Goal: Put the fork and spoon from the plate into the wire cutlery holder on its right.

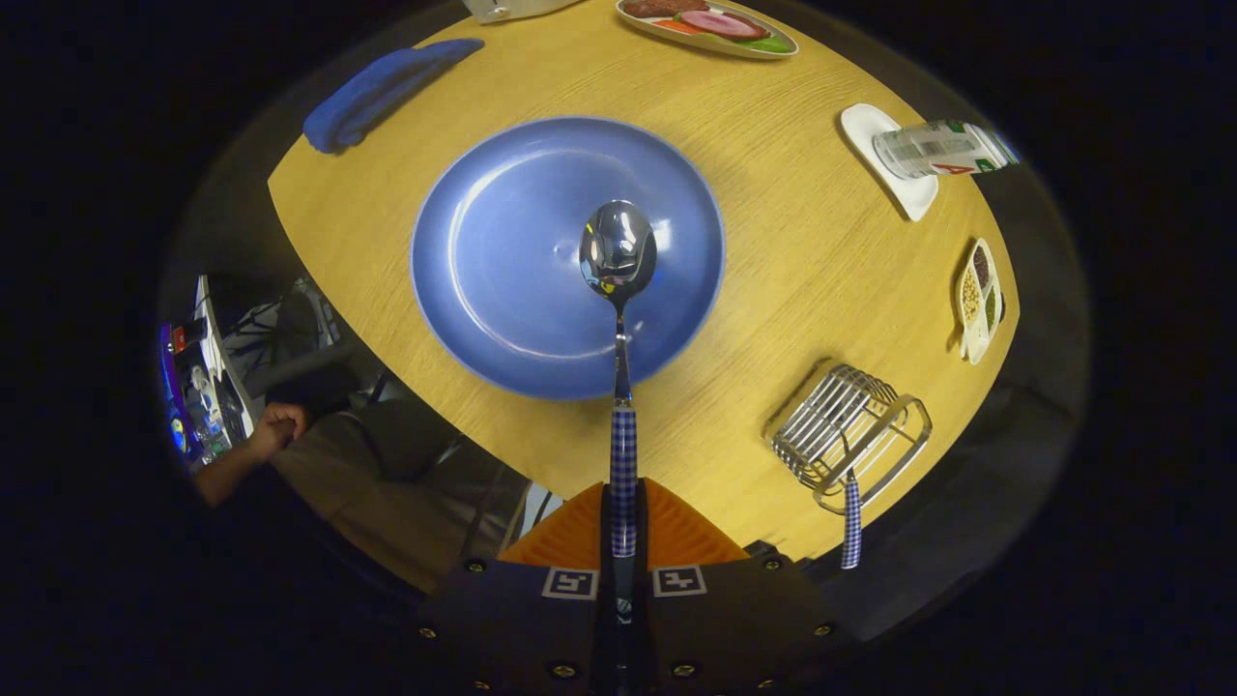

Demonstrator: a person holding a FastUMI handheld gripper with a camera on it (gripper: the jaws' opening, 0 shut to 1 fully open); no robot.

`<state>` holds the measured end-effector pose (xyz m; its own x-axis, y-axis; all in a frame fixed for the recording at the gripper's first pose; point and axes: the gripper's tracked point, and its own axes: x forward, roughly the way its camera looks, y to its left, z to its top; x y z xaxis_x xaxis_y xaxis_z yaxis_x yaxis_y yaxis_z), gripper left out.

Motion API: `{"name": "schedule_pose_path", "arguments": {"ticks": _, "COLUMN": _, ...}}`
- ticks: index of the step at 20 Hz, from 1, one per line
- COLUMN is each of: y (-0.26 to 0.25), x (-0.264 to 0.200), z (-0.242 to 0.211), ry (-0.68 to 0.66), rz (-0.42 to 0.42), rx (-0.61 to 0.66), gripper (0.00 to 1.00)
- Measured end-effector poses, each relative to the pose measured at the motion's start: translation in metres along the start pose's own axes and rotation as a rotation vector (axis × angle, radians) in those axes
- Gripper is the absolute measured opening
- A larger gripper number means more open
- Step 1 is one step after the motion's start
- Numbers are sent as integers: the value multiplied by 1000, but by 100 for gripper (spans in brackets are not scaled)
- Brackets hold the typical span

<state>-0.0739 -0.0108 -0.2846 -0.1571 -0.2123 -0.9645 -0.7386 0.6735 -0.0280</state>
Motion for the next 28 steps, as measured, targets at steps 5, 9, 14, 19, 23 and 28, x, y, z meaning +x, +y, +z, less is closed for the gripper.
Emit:
{"name": "schedule_pose_path", "arguments": {"ticks": 5, "y": -26, "x": -17, "z": -35, "ry": 33, "rz": -47, "rx": -26, "gripper": 6}}
{"name": "schedule_pose_path", "arguments": {"ticks": 9, "y": -48, "x": -34, "z": -63, "ry": 59, "rz": -69, "rx": -29, "gripper": 6}}
{"name": "schedule_pose_path", "arguments": {"ticks": 14, "y": -73, "x": -45, "z": -89, "ry": 91, "rz": -67, "rx": 7, "gripper": 6}}
{"name": "schedule_pose_path", "arguments": {"ticks": 19, "y": -92, "x": -53, "z": -108, "ry": 123, "rz": -64, "rx": 36, "gripper": 6}}
{"name": "schedule_pose_path", "arguments": {"ticks": 23, "y": -108, "x": -59, "z": -125, "ry": 171, "rz": -77, "rx": 49, "gripper": 6}}
{"name": "schedule_pose_path", "arguments": {"ticks": 28, "y": -124, "x": -57, "z": -129, "ry": 206, "rz": -65, "rx": 103, "gripper": 6}}
